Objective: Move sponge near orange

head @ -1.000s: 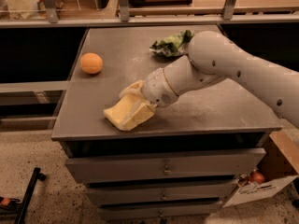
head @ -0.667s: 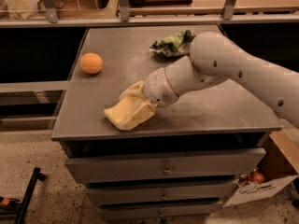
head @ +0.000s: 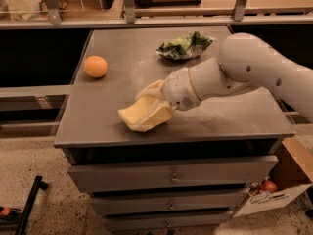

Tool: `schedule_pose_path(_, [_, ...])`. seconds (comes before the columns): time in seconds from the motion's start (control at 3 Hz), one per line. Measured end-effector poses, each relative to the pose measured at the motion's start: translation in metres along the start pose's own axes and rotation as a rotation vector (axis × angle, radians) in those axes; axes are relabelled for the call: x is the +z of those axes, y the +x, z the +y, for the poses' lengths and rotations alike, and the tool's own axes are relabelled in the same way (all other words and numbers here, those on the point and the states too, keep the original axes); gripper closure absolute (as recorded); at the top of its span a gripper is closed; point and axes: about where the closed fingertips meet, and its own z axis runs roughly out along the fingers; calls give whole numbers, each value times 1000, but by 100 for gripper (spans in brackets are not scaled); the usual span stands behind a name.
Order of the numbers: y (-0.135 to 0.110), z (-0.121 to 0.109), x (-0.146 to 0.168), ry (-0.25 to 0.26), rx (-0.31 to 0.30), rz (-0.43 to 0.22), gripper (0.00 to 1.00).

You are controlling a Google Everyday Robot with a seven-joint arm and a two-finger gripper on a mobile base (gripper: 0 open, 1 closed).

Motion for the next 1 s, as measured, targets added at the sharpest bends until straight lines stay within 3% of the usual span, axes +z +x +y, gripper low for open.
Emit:
schedule_pose_path(0.67, [-50, -48, -65, 275, 28, -74, 100])
schedule_pose_path(1.0, [-69, -78, -64, 347, 64, -82, 100])
